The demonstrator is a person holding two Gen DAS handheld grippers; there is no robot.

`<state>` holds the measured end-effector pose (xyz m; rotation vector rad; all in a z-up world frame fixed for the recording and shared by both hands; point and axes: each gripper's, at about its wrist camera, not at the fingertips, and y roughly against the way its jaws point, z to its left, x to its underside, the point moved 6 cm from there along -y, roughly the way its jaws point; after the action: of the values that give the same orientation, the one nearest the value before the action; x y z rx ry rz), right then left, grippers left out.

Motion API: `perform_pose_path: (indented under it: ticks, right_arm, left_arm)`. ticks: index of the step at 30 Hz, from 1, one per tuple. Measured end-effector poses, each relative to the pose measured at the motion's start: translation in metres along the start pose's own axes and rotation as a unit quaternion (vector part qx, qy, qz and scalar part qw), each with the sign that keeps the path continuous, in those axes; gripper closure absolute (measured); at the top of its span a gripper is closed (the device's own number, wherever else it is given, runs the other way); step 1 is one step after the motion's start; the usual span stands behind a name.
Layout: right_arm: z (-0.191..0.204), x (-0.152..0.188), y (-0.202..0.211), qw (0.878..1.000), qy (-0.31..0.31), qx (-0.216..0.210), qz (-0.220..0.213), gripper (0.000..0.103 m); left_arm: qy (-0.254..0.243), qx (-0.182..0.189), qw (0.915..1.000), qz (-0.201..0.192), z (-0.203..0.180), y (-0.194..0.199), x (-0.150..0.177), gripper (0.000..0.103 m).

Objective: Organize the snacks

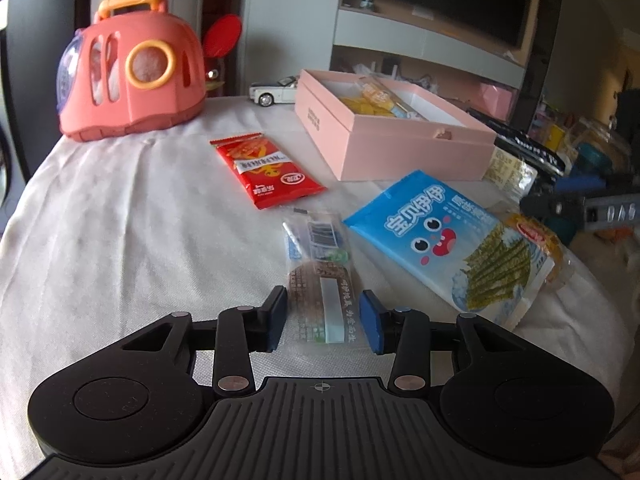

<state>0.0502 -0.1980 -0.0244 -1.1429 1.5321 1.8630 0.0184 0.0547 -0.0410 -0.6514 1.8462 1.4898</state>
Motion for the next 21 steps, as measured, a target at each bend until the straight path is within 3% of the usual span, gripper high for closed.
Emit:
perform_pose_path:
  ticks: [4,7,11,14,17,21]
  right_arm:
    - [0.012,0.013,-0.010,1.000,-0.009,-0.023,0.014,0.016]
    - [0.042,0.019,-0.015,0.998,0.019,-0.051,0.020,0.016]
    - [0.076,0.025,-0.013,0.995,0.103,-0.017,-0.001,0.014]
    - [0.078,0.024,-0.005,0.992,0.122,-0.013,-0.015,0.014]
    - [0.064,0.021,0.001,0.995,0.102,-0.013,-0.018,0.014]
    - [0.037,0.020,-0.003,0.999,0.035,-0.026,0.006,0.014]
  left_arm:
    - [0.023,-0.009,0.9997,-0.001,0.009,0.001,-0.003,0.060]
    - [0.036,-0.017,0.9992,0.000,0.016,0.003,-0.003,0.060]
    - [0.028,-0.022,0.9994,0.002,0.013,0.004,-0.002,0.060]
    - [0.026,-0.016,0.9995,0.003,0.009,0.004,-0.001,0.060]
    - [0.030,0.014,0.9994,0.008,0.002,0.003,0.000,0.060]
    - [0.018,0.010,0.9997,0.012,-0.006,0.003,0.001,0.060]
